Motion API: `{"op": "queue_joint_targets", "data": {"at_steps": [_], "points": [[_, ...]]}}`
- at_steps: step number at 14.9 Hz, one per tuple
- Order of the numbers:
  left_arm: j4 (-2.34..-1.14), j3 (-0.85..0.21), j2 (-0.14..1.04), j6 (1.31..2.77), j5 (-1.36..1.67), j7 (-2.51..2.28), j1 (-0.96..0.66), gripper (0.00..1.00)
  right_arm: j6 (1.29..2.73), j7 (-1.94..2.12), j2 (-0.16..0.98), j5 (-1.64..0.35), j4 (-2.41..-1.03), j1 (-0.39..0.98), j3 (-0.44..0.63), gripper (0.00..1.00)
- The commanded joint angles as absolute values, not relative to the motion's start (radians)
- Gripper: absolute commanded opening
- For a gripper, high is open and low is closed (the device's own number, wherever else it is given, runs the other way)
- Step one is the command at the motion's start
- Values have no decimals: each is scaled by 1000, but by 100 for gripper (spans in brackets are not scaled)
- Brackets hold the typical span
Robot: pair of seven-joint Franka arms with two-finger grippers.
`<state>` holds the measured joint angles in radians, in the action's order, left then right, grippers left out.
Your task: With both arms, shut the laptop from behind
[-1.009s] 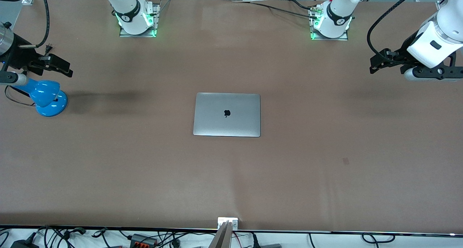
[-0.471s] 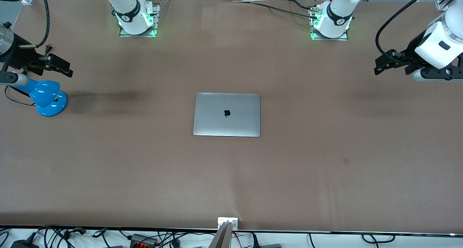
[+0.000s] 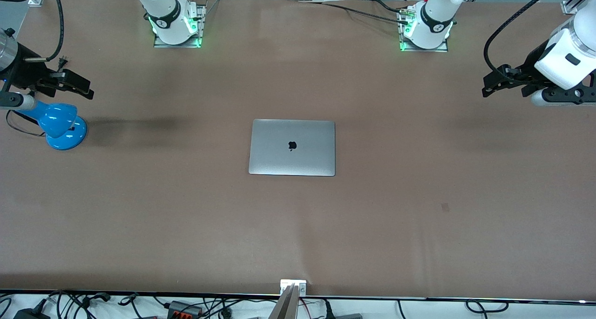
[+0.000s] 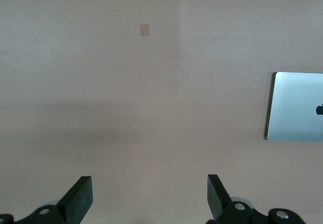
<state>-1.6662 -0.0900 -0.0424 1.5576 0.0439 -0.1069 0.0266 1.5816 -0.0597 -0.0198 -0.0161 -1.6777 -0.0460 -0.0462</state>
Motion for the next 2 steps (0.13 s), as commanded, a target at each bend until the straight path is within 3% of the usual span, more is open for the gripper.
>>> {"op": "queue_joint_targets", "data": {"at_steps": [1, 2], "points": [[-1632, -78, -26, 1532, 35, -87, 18, 100, 1575, -74, -20, -29, -1667, -49, -52, 100], [-1632, -78, -26, 1531, 35, -87, 18, 100, 1575, -74, -20, -29, -1667, -49, -52, 100]]}}
